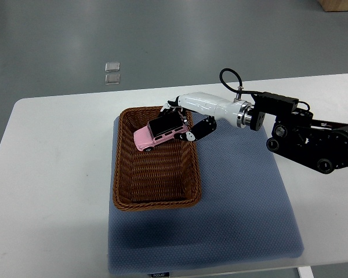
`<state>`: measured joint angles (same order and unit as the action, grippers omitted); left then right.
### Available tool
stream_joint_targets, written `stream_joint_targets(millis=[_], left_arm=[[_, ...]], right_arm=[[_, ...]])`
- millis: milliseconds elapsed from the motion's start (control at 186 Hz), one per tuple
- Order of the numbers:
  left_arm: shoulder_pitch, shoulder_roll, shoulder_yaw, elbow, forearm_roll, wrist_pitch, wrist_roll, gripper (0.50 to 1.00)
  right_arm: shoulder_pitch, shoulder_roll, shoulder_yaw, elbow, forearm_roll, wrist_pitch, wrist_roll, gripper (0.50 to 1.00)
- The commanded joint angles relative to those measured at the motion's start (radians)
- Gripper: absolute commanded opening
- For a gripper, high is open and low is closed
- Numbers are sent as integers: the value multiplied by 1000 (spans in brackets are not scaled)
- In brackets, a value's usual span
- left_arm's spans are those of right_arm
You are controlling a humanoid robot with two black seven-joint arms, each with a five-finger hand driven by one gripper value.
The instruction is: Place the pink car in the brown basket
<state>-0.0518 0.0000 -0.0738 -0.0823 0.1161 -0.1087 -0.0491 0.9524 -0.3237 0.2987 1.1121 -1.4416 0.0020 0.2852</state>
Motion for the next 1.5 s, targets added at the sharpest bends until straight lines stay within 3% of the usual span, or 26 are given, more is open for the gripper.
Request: stream_joint_targets(millis=[0,188,215,263,268,274,295,338,440,633,789,1030,1207,1497], left_arm=[[1,0,-1,2,-1,0,0,1000],[1,0,-1,2,1,0,0,1000],[1,0,-1,2,1,0,0,1000],[1,0,-1,2,1,0,0,1000],[1,0,-1,2,1,0,0,1000],[1,0,-1,2,1,0,0,1000],[1,0,-1,2,1,0,0,1000],[1,0,-1,2,1,0,0,1000],[1,0,-1,2,1,0,0,1000],[1,0,-1,2,1,0,0,1000],[1,0,-1,2,1,0,0,1000],[1,0,-1,4,1,0,0,1000],[1,0,-1,4,1,0,0,1000],[0,0,0,4,1,0,0,1000]], right_arm=[[-3,38,-12,-20,0,0,-1,500],[-14,75,-13,-55,-2,-4,-3,500],[-15,75,-15,-66,-3,-5,-4,547],[-15,75,-15,-66,-3,-5,-4,547],[-20,77,-22,-78,-2,-7,-4,600],[-21,77,-23,-80,-2,-7,-4,613],[-23,78,-23,-81,-2,-7,-4,625],[-27,81,-23,-81,0,-7,-4,699],[-37,81,-23,-81,0,-7,-4,793],[-38,72,-7,-81,1,-10,-4,891],[-38,60,54,-83,49,-43,-4,893],[-89,6,247,-90,345,-66,-12,893],[-178,20,408,-175,602,-68,-83,893],[-231,6,433,-232,1011,-112,-98,893]])
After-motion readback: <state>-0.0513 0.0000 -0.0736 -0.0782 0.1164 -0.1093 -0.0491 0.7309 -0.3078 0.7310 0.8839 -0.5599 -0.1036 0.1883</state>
